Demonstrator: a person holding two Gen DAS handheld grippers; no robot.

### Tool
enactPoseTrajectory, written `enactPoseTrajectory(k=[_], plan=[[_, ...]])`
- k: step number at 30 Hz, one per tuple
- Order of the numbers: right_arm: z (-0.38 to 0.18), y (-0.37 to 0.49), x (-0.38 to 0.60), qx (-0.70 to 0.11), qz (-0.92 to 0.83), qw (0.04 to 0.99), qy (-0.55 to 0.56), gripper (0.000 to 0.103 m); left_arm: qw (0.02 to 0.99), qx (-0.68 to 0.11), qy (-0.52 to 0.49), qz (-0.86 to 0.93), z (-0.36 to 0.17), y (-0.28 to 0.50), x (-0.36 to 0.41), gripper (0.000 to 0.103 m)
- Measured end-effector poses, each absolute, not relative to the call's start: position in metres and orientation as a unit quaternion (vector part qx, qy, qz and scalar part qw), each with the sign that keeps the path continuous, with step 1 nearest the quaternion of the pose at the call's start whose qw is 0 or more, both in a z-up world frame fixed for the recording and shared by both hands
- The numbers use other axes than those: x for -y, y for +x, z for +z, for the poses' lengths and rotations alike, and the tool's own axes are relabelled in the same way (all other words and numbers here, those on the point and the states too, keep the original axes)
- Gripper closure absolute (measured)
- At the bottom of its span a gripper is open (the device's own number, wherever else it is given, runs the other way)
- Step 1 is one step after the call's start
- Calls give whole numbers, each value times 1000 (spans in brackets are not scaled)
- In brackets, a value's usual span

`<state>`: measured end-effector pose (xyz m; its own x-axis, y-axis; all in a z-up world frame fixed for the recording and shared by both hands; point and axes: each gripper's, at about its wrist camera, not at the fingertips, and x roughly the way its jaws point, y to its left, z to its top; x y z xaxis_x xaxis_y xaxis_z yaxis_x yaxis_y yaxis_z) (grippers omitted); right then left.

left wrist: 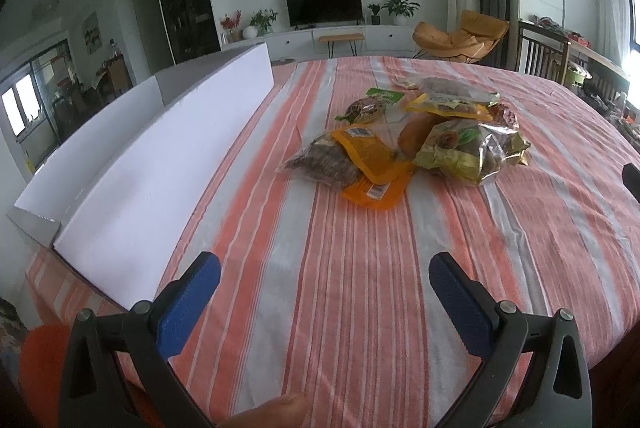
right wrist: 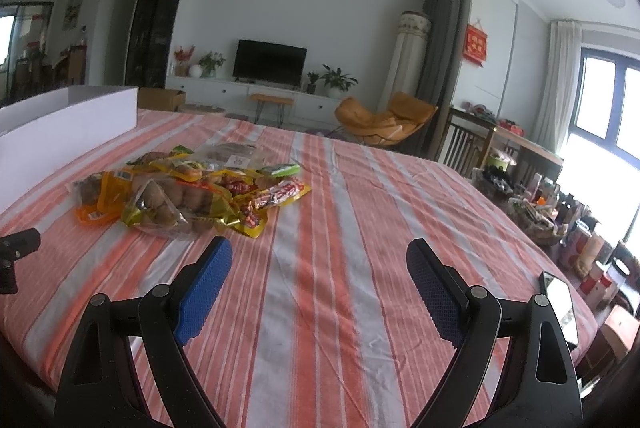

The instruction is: Organize snacks

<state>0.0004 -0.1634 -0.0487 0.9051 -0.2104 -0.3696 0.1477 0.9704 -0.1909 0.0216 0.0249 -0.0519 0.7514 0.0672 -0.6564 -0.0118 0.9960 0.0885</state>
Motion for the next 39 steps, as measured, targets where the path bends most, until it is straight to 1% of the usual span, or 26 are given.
enactPoseTrajectory(k=[6, 12, 16, 19, 33, 39], plan=[[-57, 7, 165, -222, -85, 968, -78, 12, 920, -389, 48, 14, -71, 36, -33, 0], [-78, 21, 166, -283, -55, 956, -60, 12, 897, -441, 44, 9, -92, 53, -42, 0], [-96, 31, 164, -326, -42, 943, -53, 12, 894, -448, 25, -4, -96, 57, -47, 0], [-105, 33, 162, -343, -38, 937, -53, 12, 890, -456, 1, -15, -98, 60, -53, 0], [-110, 35, 161, -372, -25, 928, -22, 12, 892, -452, 5, -19, -96, 49, -56, 0], [-109, 40, 163, -386, -17, 922, -9, 12, 873, -488, -4, -4, -93, 57, -55, 0]])
